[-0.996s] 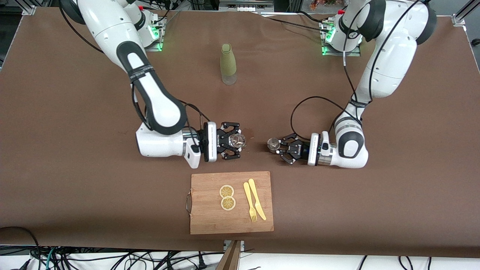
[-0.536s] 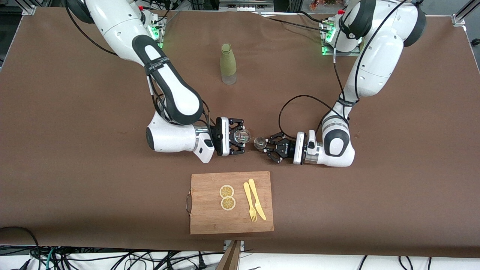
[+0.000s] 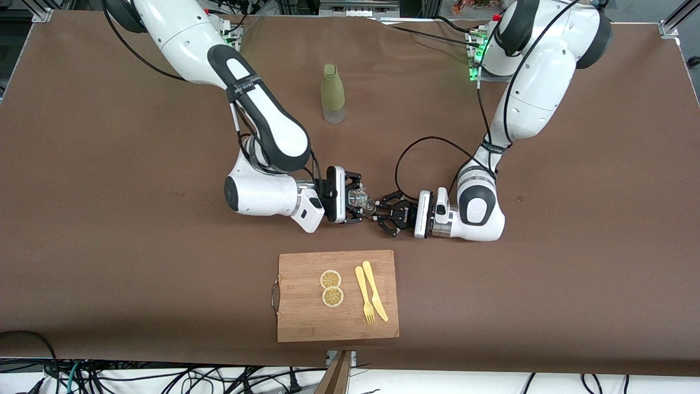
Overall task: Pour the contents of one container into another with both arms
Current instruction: 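Tilt the glass cup with the right gripper to pour into the jigger, then move the glass cup and jigger apart and lower them toward the table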
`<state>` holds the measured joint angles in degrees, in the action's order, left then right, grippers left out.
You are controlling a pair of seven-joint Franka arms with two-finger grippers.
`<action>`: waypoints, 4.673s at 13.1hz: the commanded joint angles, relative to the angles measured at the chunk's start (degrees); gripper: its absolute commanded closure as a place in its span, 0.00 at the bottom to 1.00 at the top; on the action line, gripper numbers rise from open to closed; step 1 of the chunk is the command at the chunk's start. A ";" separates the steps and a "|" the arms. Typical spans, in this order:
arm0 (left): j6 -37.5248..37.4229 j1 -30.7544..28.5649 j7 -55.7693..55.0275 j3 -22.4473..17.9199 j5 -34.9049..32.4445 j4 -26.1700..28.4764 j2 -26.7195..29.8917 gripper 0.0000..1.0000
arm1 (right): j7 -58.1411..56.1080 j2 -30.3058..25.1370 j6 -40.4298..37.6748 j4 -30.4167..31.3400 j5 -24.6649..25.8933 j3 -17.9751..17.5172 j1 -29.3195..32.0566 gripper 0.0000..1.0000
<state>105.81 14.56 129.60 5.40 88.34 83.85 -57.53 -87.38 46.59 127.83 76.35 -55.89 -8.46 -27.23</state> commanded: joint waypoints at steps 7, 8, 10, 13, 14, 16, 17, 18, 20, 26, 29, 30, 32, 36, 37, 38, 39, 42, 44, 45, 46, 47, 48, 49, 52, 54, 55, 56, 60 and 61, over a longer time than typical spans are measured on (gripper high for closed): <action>0.02 -0.31 2.23 -0.66 0.17 -1.50 -0.30 1.00 | 2.83 -1.15 1.19 0.38 9.39 0.47 -0.90 1.00; -0.51 -0.32 2.50 -0.66 0.16 -1.50 -0.22 1.00 | 2.91 -1.15 1.19 0.38 10.00 0.47 -0.98 1.00; -0.60 -0.41 2.50 -0.66 0.16 -1.50 -0.22 1.00 | 2.92 -1.15 1.19 0.38 11.32 0.47 -1.25 1.00; -0.60 -0.41 2.50 -0.57 0.16 -1.50 -0.22 1.00 | 3.00 -1.24 1.19 0.38 13.17 0.47 -1.25 1.00; -0.60 -0.32 2.41 -0.57 0.25 -1.50 -0.22 1.00 | 3.00 -1.15 1.19 0.38 13.26 0.47 -1.42 1.00; -0.60 -0.32 2.32 -0.57 0.16 -1.50 -0.22 1.00 | 3.00 -1.15 1.19 0.38 13.44 0.47 -1.77 1.00; -0.51 -0.32 2.32 -0.57 0.16 -1.50 -0.22 1.00 | 3.09 -1.24 1.28 0.38 14.13 0.47 -2.04 1.00; -0.51 -0.40 2.41 -0.57 0.16 -1.50 -0.22 1.00 | 4.05 -1.15 1.28 0.38 14.58 0.47 -2.04 1.00; -0.51 -0.32 2.41 -0.57 0.16 -1.50 -0.22 1.00 | 5.02 -1.15 1.37 0.38 14.58 0.55 -2.04 1.00; -0.51 -0.41 2.59 -0.66 0.16 -1.41 -0.30 1.00 | 9.76 -0.98 3.74 -0.50 15.29 0.55 -1.51 1.00; -0.51 -0.32 2.68 -0.57 -0.88 -1.50 -0.22 1.00 | 9.77 -0.98 3.83 -0.50 15.46 0.55 -1.60 1.00; -0.51 -0.32 2.68 -0.57 -1.24 -1.50 -0.13 1.00 | 9.77 -0.89 3.92 -0.50 15.63 0.55 -1.77 1.00; -0.51 -0.32 2.68 -0.57 -1.33 -1.50 -0.13 1.00 | 9.77 -0.72 4.71 -0.50 15.55 0.55 -1.78 1.00; -0.51 -0.32 2.68 -0.57 -1.33 -1.50 -0.13 1.00 | 8.46 -0.63 5.85 -0.33 10.13 0.38 -1.34 1.00; -0.51 -0.32 2.59 -0.48 -1.24 -1.50 -0.13 1.00 | 7.23 -0.71 5.85 -0.15 6.79 0.38 -1.34 1.00; -0.60 -0.32 2.59 -0.57 -1.33 -1.50 -0.13 1.00 | 4.70 -0.80 5.85 0.11 3.54 0.38 -1.25 1.00; -0.51 -0.32 2.68 -0.57 -1.33 -1.50 -0.13 1.00 | 1.37 -0.80 5.77 0.29 -0.58 0.38 -1.25 1.00; -1.30 -0.67 2.76 -0.74 -1.33 -1.50 -0.04 1.00 | -6.55 -0.98 4.98 1.52 -8.61 0.38 -0.02 1.00; -5.06 -2.07 3.37 -2.40 -1.42 -1.41 0.40 1.00 | -9.38 -0.98 0.70 1.61 -9.94 0.38 2.52 1.00; -6.56 -2.60 4.86 -3.37 -1.33 -1.41 0.57 1.00 | -10.61 -1.15 -2.38 1.61 -9.85 0.38 4.36 1.00; -7.71 -3.91 5.57 -3.47 -1.33 -1.32 0.58 1.00 | -12.36 -1.24 -5.80 1.61 -9.94 0.38 6.47 1.00; -9.20 -5.23 5.66 -3.47 -1.42 -1.15 0.58 1.00 | -14.12 -1.24 -9.66 1.52 -9.94 0.38 8.75 1.00; -10.87 -6.54 6.19 -3.56 -1.50 -0.97 0.58 1.00 | -16.83 -1.24 -13.53 1.61 -9.94 0.38 11.21 1.00; -12.71 -8.04 6.63 -3.99 -2.03 -0.80 0.58 1.00 | -19.04 -1.24 -17.83 1.78 -10.03 0.46 13.32 1.00; -20.52 -13.22 7.16 -6.10 -5.19 -0.53 0.58 1.00 | -27.29 -1.24 -28.66 4.76 -10.03 0.47 20.53 1.00; -26.06 -16.39 7.33 -9.42 -7.20 -0.36 0.57 1.00 | -35.80 -1.07 -34.20 8.27 -9.94 0.64 24.92 1.00; -27.57 -18.14 8.03 -10.75 -9.65 -0.79 0.66 1.00 | -39.67 -1.24 -36.31 11.24 -9.94 0.90 27.12 1.00; -29.50 -20.25 9.17 -11.72 -11.07 -0.80 0.66 1.00 | -43.71 -1.15 -38.25 13.10 -9.94 2.91 27.84 1.00; -34.78 -28.51 15.23 -12.70 -16.25 -0.18 -0.04 1.00 | -56.04 0.34 -44.68 19.52 -9.24 11.25 32.23 1.00; -35.31 -30.27 17.07 -12.70 -17.75 -0.18 -0.13 1.00 | -57.71 0.34 -44.77 20.75 -8.98 13.89 32.85 1.00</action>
<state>72.01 -13.30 142.63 -7.74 72.99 83.00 -57.87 -141.72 47.83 84.53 94.09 -64.38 2.57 4.25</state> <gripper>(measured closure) 0.793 0.877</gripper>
